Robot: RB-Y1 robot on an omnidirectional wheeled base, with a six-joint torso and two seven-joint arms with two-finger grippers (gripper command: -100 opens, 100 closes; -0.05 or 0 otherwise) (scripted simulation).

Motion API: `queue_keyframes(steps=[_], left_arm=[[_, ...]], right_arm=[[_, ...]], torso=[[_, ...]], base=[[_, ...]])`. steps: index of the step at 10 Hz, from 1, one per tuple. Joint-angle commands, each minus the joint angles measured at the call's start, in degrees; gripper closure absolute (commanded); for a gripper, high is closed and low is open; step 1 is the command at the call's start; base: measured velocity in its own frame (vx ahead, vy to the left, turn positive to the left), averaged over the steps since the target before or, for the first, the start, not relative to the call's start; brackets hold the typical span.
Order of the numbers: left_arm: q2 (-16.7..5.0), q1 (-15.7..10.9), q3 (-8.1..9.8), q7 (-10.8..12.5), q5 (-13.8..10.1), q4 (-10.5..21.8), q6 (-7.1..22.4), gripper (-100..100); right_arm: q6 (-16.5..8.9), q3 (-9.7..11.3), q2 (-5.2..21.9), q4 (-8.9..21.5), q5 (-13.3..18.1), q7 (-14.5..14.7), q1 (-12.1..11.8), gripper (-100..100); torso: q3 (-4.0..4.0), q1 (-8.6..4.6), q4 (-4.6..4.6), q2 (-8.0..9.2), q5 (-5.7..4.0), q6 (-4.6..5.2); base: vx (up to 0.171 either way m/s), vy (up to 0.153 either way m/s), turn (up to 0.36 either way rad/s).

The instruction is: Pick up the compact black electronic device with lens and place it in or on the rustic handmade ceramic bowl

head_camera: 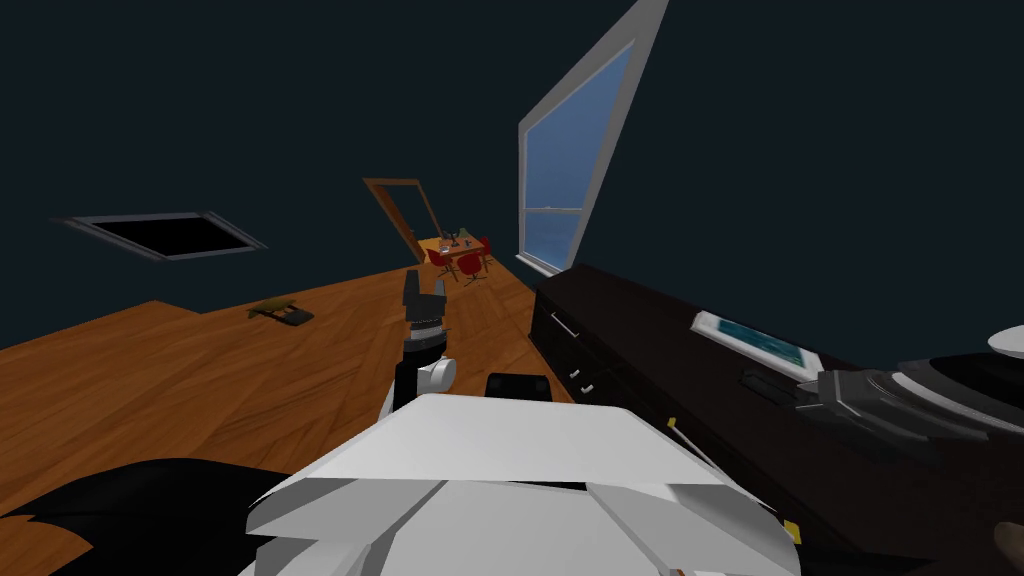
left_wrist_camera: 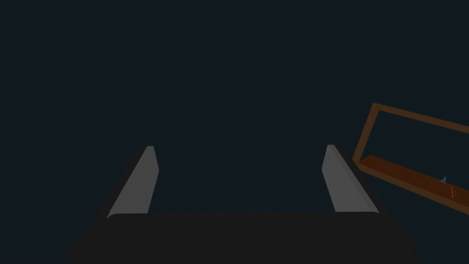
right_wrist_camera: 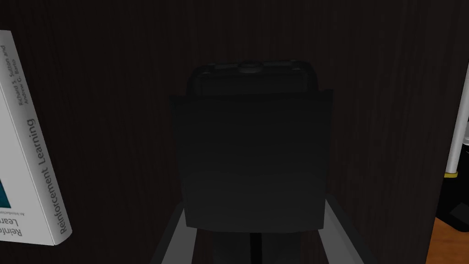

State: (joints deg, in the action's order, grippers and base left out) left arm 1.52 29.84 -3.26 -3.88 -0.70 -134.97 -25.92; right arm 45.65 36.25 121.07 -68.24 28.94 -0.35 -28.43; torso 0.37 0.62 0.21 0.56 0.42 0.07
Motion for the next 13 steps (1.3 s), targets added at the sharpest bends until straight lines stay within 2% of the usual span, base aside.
queue_keyframes(steps=[1,7,11,13], left_arm=[[0.0,0.0,0.0,0.0,0.0,0.0,0.0,0],[-0.01,0.0,0.01,0.0,0.0,0.0,0.0,0],[-0.01,0.0,0.01,0.0,0.0,0.0,0.0,0],[-0.02,0.0,0.02,0.0,0.0,0.0,0.0,0]], right_arm=[[0.25,-0.49,1.12,-0.06,1.03,-0.8,1.78,100],[-0.06,-0.53,2.48,-3.54,3.76,-3.32,8.74,100],[-0.13,-0.33,1.62,-6.95,5.65,-5.19,13.74,100],[0.6,-0.12,1.88,-7.75,5.7,-5.15,14.62,100]], torso=[[0.0,0.0,0.0,0.0,0.0,0.0],[-0.02,-0.47,-0.02,-0.03,-0.18,0.11],[-0.03,-0.83,-0.05,-0.02,-0.29,0.13],[-0.02,-1.05,-0.06,0.03,-0.33,0.1]], base=[[-0.07,0.025,-0.081],[-0.074,-0.03,-0.068],[-0.074,-0.114,-0.059],[-0.11,-0.176,0.001]])
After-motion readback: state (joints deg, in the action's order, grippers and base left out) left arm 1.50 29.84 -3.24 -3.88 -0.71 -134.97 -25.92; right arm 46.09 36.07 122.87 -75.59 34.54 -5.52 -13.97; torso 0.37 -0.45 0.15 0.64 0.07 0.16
